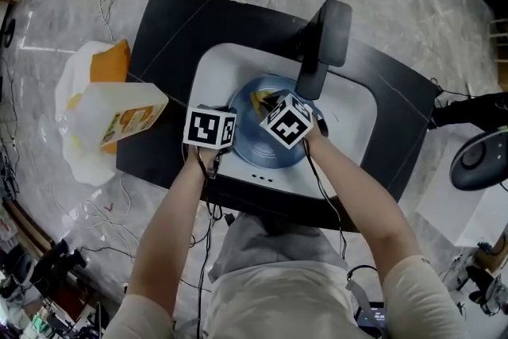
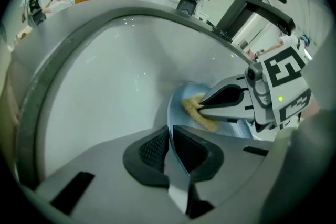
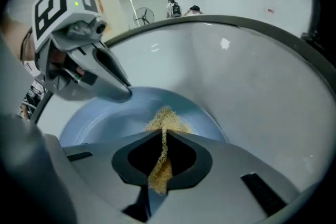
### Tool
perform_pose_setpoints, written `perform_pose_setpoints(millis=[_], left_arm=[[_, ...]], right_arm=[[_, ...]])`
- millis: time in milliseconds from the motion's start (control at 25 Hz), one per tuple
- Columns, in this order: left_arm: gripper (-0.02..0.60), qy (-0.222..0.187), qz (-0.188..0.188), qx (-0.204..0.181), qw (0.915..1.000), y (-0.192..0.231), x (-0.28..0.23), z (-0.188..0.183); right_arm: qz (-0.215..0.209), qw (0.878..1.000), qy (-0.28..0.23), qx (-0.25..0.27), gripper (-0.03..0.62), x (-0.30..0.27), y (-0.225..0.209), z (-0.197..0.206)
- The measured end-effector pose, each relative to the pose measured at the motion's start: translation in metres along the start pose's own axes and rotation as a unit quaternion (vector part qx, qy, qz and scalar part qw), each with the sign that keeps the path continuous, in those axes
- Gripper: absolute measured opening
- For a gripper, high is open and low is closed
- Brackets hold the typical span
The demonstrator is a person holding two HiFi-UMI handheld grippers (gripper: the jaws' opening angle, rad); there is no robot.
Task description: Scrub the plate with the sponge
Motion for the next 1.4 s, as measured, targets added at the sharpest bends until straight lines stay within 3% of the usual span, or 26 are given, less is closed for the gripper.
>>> perform_pose_setpoints(millis=[160, 400, 480, 680, 760, 840, 960, 1160, 1400], left_arm=[[0.034, -0.001, -0.018, 0.003, 0.9998, 0.003, -0.004, 0.001], [0.034, 0.012, -0.044, -0.013, 0.9989, 0.001, -0.004, 0.003], [0.034, 0.018, -0.050, -0.015, 0.9985, -0.001, -0.004, 0.003], [0.040, 0.025, -0.068, -0.023, 0.9971, -0.007, 0.001, 0.008], [0.050, 0.021, -0.075, -0.028, 0.9965, -0.011, 0.007, 0.009], [0.105, 0.008, -0.083, -0.026, 0.9962, -0.015, 0.018, 0.007], [0.112, -0.026, -0.086, -0.015, 0.9959, -0.023, 0.042, 0.005], [0.103, -0.113, -0.060, -0.029, 0.9914, -0.051, 0.088, -0.001], [0.077, -0.190, -0.053, -0.073, 0.9776, -0.079, 0.142, -0.004]], right_arm=[[0.046, 0.997, 0.063, 0.029, 0.047, 0.009, -0.014, 0.023], [0.002, 0.990, 0.127, 0.068, 0.046, 0.035, 0.012, 0.051], [-0.024, 0.991, 0.122, 0.042, 0.046, 0.046, 0.019, 0.056], [-0.060, 0.994, 0.057, -0.078, 0.046, 0.075, 0.038, 0.070], [-0.065, 0.993, 0.019, -0.095, 0.046, 0.087, 0.047, 0.067], [-0.062, 0.992, -0.019, -0.109, 0.046, 0.103, 0.052, 0.061], [-0.048, 0.986, -0.088, -0.133, 0.046, 0.132, 0.059, 0.048], [-0.006, 0.973, -0.186, -0.134, 0.046, 0.190, 0.064, 0.021], [0.030, 0.954, -0.280, -0.103, 0.046, 0.256, 0.074, -0.009]])
Point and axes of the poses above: the fingertips, and each gripper's own axes: x backward along the fingers, y to its left, z out of its underside, the point moved 10 cm from there along x, backward along the fingers, and after that the axes turned 5 degrees about -y, right-handed, at the moved point
